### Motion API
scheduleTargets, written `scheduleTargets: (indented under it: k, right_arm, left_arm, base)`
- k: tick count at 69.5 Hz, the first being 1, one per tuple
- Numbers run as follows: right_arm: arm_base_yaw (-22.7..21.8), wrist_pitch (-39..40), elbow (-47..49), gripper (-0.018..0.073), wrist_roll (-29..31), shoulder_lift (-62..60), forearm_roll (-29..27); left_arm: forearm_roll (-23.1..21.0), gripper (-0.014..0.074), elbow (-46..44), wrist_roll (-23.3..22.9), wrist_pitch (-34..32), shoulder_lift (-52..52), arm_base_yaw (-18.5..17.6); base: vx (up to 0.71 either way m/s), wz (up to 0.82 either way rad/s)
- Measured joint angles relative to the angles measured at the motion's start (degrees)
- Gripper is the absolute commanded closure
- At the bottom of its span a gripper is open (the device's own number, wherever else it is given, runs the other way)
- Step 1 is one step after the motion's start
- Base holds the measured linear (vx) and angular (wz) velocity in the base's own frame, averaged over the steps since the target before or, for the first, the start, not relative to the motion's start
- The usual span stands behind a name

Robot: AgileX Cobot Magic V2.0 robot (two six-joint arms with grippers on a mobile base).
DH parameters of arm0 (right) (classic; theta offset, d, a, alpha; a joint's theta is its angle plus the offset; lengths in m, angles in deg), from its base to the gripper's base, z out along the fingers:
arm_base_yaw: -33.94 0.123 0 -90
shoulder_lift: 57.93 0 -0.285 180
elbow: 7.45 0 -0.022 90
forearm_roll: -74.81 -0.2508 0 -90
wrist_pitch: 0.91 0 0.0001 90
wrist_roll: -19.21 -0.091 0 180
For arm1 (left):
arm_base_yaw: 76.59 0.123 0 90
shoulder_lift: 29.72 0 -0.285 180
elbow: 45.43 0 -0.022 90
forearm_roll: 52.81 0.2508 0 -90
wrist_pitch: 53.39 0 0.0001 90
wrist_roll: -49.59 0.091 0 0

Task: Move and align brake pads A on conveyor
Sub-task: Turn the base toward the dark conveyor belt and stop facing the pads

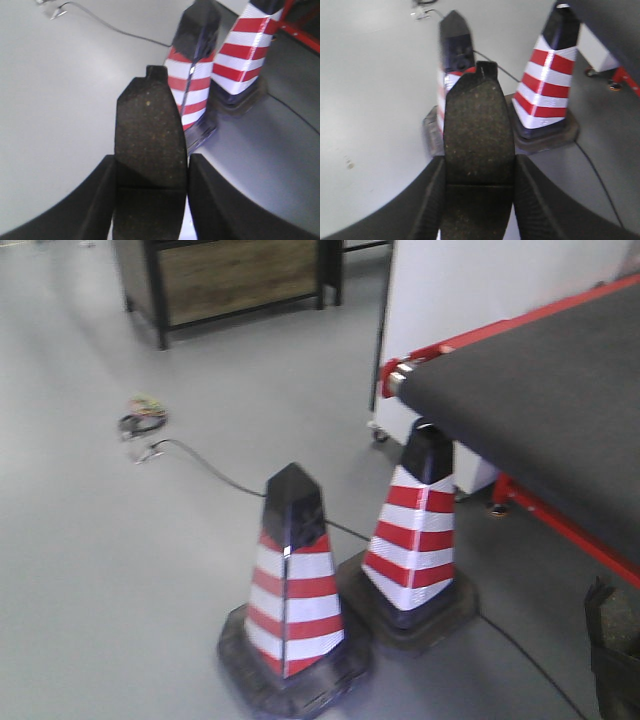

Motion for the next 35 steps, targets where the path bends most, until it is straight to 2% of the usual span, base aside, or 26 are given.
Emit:
scheduleTargets:
  k: [35]
  right_arm:
    - [0.00, 0.00, 0.00, 0.0417, 0.00, 0.00, 0.00]
  left_arm:
    - [0.00, 0.0594, 0.00, 0.00, 0.00, 0.00, 0.00]
  base:
    - [0.35, -0.57]
